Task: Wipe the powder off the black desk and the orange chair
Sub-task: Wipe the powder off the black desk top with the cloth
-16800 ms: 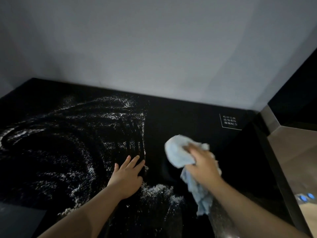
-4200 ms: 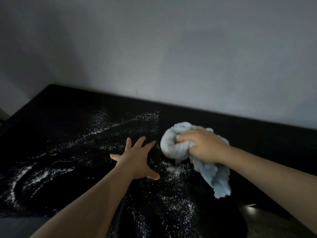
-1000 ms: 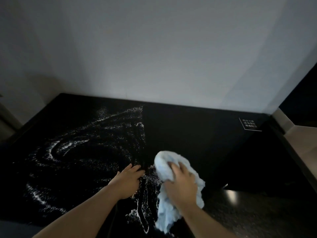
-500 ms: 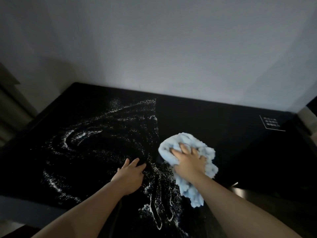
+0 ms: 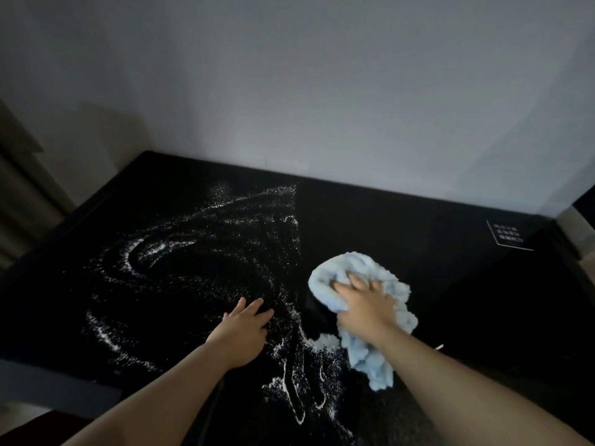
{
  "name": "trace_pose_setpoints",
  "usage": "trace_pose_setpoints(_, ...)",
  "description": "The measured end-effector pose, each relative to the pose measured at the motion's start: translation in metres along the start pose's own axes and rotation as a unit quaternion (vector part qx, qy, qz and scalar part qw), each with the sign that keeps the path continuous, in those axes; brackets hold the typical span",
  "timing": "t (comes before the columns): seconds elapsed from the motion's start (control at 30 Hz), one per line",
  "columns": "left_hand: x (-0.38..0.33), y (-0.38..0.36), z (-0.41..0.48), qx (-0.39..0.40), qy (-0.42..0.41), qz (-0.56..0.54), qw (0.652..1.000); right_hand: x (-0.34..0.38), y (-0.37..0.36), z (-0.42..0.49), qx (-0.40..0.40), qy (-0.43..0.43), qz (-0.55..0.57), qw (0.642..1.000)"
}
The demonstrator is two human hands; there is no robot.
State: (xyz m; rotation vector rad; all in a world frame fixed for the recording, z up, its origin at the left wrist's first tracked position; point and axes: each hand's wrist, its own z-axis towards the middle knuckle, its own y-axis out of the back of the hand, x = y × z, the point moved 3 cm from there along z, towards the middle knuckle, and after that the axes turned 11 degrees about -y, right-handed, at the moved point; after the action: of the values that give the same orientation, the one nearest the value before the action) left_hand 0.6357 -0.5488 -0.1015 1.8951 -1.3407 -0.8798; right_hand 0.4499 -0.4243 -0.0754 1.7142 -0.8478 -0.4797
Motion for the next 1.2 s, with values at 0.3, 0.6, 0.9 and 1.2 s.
trace_pose_setpoints(0.3,0.000,-0.009,-0.009,-0.070,0.023,-0.145,0.987,0.015,0.024,-0.008,0.070,0.055,0.091,0.992)
trace_pose_setpoints(0.6,0.013,-0.006,-0.013,-0.075,0.074,-0.158,0.982,0.069,-0.007,-0.005,0.023,0.090,-0.040,0.995)
trace_pose_setpoints(0.9,0.005,-0.013,-0.018,-0.086,0.052,-0.149,0.984,0.033,0.013,-0.016,0.095,0.088,0.076,0.989)
trace_pose_setpoints(1.2,-0.002,-0.028,-0.038,-0.069,0.019,-0.129,0.989,0.048,-0.041,-0.071,0.075,0.050,0.002,0.996)
